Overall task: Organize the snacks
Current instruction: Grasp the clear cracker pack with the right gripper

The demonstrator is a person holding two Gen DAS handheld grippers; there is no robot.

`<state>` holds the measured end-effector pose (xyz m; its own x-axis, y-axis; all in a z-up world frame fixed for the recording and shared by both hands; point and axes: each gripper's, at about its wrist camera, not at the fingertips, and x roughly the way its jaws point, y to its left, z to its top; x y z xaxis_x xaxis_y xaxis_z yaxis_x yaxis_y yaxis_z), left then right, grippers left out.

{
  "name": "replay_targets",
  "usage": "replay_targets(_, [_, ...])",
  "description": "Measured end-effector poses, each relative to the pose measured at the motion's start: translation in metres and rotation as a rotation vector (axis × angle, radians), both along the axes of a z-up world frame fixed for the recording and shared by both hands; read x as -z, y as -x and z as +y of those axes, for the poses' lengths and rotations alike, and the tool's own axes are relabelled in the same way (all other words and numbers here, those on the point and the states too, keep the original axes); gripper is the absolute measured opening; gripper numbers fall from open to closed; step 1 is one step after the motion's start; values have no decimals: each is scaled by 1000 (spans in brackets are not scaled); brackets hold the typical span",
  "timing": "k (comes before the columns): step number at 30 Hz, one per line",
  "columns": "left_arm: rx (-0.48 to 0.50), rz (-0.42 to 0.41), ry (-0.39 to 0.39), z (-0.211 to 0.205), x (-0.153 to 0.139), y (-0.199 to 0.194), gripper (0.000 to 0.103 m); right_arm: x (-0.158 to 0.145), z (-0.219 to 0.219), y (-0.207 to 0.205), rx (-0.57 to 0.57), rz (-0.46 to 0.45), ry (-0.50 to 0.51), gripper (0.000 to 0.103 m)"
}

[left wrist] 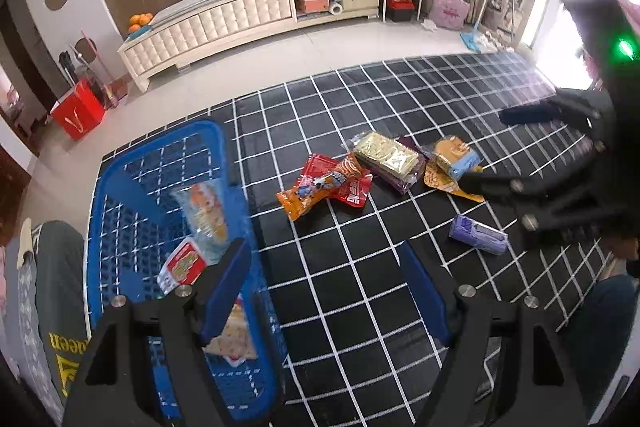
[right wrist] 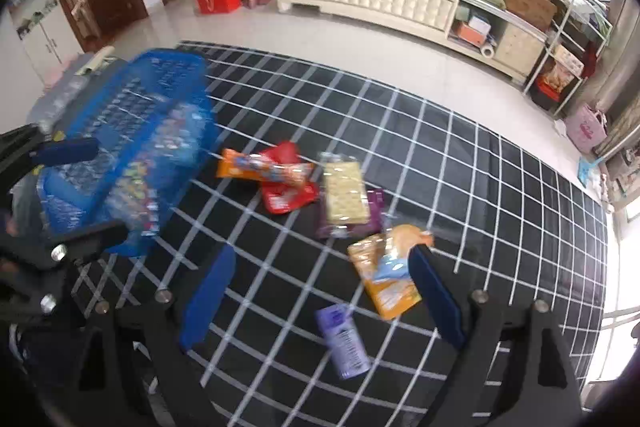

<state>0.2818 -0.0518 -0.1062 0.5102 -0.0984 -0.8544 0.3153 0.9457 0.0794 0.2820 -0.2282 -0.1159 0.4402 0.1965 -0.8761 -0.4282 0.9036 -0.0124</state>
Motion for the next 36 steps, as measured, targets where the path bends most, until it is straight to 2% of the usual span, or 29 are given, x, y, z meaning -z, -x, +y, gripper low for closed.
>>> replay_targets(9, [9, 44, -91, -32, 30, -34, 75, 52, 5, -64, -18, 113, 44, 91])
replay_targets(16, [-46, 114, -90, -32, 49, -58, 75, 88, 22, -100, -30, 202, 71, 91])
replay_targets(19, [-59, 112, -116, -32, 54, -64, 75, 104, 29, -109, -44, 221, 100, 83])
replay_targets(20, [-59, 113, -120, -32, 55, -65, 75, 109, 31, -110, -52, 225, 110, 76])
replay_targets(21, [-60, 116, -125, -32, 57, -66, 75, 114, 32, -111, -61, 235, 116, 62])
replay_targets(22, [-61, 114, -132, -32, 58, -67, 75, 115, 32, -109, -65, 231, 119, 62])
replay_targets(23, [-59, 113, -140, -32, 59, -67, 75, 113, 31, -105, -74, 205, 128, 51])
replay_targets(26, [-58, 115, -141, -33, 61, -67, 75, 110, 29, -91, -92, 191, 130, 47])
replay_targets(31, [-48, 116, -123, -37, 62, -59, 75, 107, 16, -57, -96, 195, 105, 46])
replay_targets(36, [-26, 105, -120, -43, 56, -47, 75, 87, -3, -24, -15, 168, 2, 46])
